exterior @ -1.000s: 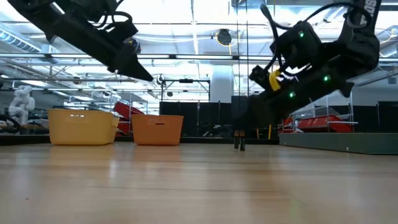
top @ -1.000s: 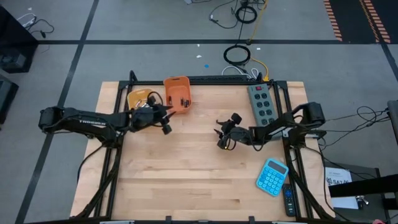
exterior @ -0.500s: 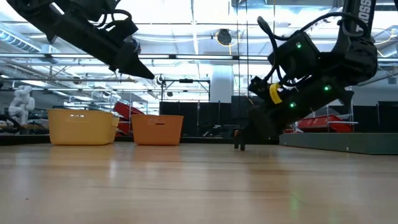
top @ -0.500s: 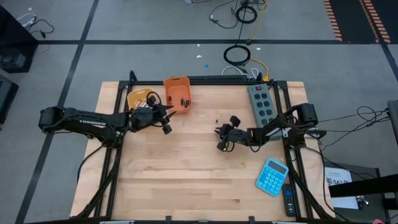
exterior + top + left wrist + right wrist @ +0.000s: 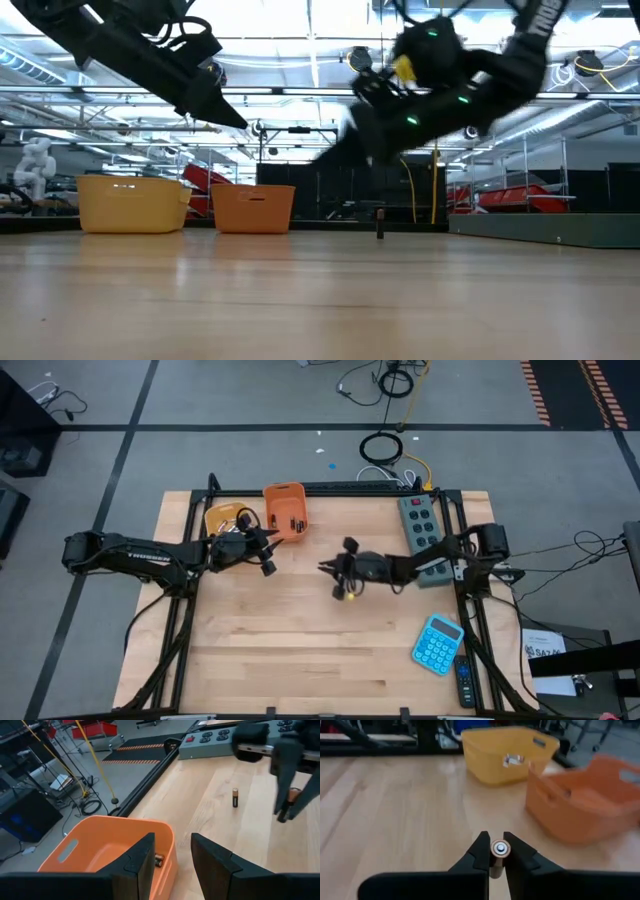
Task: Sort batteries
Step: Put the black battery into the orange bin
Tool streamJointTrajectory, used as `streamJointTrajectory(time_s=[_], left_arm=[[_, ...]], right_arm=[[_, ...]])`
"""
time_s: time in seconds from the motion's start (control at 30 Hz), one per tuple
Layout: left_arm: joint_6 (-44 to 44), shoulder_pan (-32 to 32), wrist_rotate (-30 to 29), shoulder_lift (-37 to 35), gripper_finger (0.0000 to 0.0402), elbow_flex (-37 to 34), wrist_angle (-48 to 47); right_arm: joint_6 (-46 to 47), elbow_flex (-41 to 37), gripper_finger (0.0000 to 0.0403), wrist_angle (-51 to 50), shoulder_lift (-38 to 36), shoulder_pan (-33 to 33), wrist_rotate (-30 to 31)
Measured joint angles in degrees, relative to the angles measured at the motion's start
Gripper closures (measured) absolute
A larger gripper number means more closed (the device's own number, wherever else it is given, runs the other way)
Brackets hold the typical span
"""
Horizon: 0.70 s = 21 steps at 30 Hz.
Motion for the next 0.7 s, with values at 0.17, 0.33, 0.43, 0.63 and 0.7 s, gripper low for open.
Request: streamJointTrajectory(time_s=[0.17,0.33,0.43,0.63,0.7], left_arm=[[7.6,0.4,-9.7,0.0,0.0265,0.1,2.8],[17.5,3.7,-19.5,-0.5,0.0265,4.3,3.2],[18.1,6.3,-19.1,-0.9,0.0265,6.4,3.0],[14.7,10.8,-7.7,-4.3,0.0269,4.8,-0.5],[13.5,13.0,-3.1,-5.8,0.0275,3.8,-2.2]], right_arm=[[-6.2,11.2,0.0387,-5.8,3.2,-6.6,-8.7],[-7.3,26.8,0.0387,-15.5,10.8,-14.0,-16.2],[-6.8,37.2,0.0387,-21.5,16.7,-16.8,-18.0],[-7.7,58.8,0.0385,-43.7,24.9,-20.9,-18.4],[-7.8,65.0,0.0384,-50.4,26.9,-22.2,-18.5]])
